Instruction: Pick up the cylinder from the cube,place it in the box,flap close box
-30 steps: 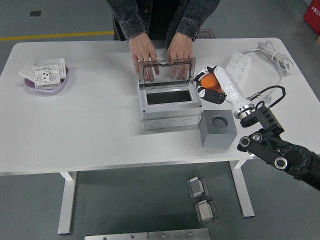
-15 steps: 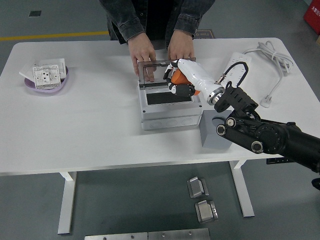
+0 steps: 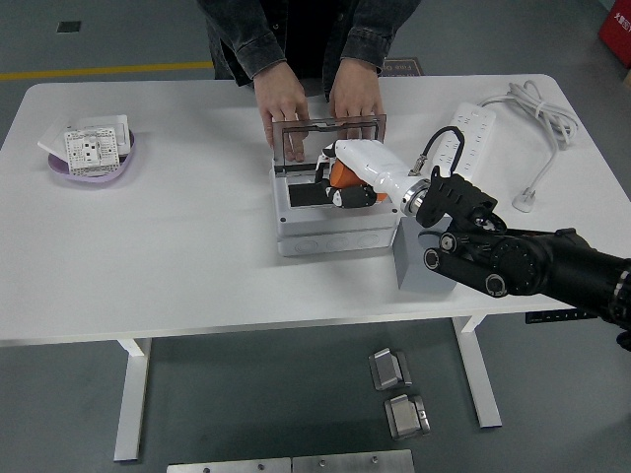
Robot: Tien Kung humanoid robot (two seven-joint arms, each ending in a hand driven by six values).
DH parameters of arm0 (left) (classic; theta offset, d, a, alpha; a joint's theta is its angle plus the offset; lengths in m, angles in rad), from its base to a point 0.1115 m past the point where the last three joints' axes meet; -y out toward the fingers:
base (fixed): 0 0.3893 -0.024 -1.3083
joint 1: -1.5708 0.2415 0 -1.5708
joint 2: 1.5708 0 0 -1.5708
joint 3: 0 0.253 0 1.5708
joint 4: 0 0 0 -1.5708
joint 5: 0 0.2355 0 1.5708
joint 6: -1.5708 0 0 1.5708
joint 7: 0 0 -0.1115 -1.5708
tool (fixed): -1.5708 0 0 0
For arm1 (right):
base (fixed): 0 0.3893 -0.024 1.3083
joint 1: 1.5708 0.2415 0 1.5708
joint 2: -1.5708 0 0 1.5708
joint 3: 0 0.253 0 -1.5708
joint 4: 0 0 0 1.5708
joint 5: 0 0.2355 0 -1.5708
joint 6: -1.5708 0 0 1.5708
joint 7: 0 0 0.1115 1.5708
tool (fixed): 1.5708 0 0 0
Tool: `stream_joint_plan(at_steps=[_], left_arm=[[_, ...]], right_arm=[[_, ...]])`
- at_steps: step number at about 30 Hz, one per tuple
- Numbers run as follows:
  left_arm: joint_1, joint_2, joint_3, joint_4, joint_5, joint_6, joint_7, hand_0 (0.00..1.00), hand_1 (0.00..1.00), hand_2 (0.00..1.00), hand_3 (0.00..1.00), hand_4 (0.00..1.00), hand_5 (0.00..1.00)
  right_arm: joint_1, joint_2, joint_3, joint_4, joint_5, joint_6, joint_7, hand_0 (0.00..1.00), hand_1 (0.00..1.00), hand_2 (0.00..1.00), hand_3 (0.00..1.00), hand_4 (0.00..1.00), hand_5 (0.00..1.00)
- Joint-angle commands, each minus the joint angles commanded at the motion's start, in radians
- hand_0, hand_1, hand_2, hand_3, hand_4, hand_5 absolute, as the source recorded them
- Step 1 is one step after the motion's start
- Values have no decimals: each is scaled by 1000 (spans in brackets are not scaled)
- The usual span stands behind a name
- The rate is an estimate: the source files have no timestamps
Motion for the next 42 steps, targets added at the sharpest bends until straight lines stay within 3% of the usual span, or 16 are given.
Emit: stream_joint_plan(at_steps=[3,4,9,10,15,16,21,22,27,28,33,34,39,40,42], left_arm=[[-1,-1,0,0,0,0,0,623,643,604,630,682,272],[-2,-1,1,0,1,0,0,623,643,604,629,677,268],[-5,-3,0,-1,3,-1,0,623,643,604,629,677,268],[-6,-3,0,-2,4,-1,-1,623,643,604,629,676,268],[-9,-4,2,-2,4,-1,0,623,643,604,629,676,268],[-9,-4,3,-1,4,-1,0,623,643,604,629,676,269],[-12,-4,6,-1,3,-2,0,623,643,604,629,676,269],[-12,-4,7,-1,3,-2,0,623,643,604,629,675,269],[-13,-4,11,-1,2,-2,1,623,643,604,629,675,269],[-13,-4,11,-1,2,-2,1,622,642,604,629,673,265],[-16,-4,11,-1,4,-2,1,622,642,604,629,673,265],[-16,-4,11,-2,5,-2,1,622,642,604,629,673,269],[-16,-5,11,-2,8,-2,2,622,642,604,629,673,269],[-16,-6,11,-2,10,-2,2,623,642,604,630,671,273],[-16,-6,11,-2,11,-2,3,623,642,604,630,671,273]], right_arm=[[5,4,-6,-14,-16,10,8,2,80,227,205,2,2],[7,6,-6,-19,-26,14,10,50,144,316,312,2,2],[18,13,10,-40,-82,43,13,50,144,316,312,2,2],[21,14,15,-43,-89,48,14,256,305,501,557,33,59],[34,24,30,-56,-109,70,12,256,305,501,557,33,59],[37,26,33,-58,-111,73,13,383,473,571,653,142,117],[45,35,47,-69,-123,92,15,383,473,571,653,142,117],[45,36,49,-71,-125,96,15,468,551,608,705,270,76],[46,41,58,-80,-135,107,17,468,551,608,705,270,76],[46,42,59,-81,-135,108,17,518,566,624,762,344,54],[44,45,67,-88,-139,115,19,518,566,624,762,344,54],[43,46,68,-89,-139,116,19,578,594,641,841,463,58],[39,46,70,-92,-134,114,23,578,594,641,841,463,58],[39,46,70,-93,-133,114,24,601,607,653,868,525,75],[37,46,71,-94,-133,113,25,601,607,653,868,525,75]])
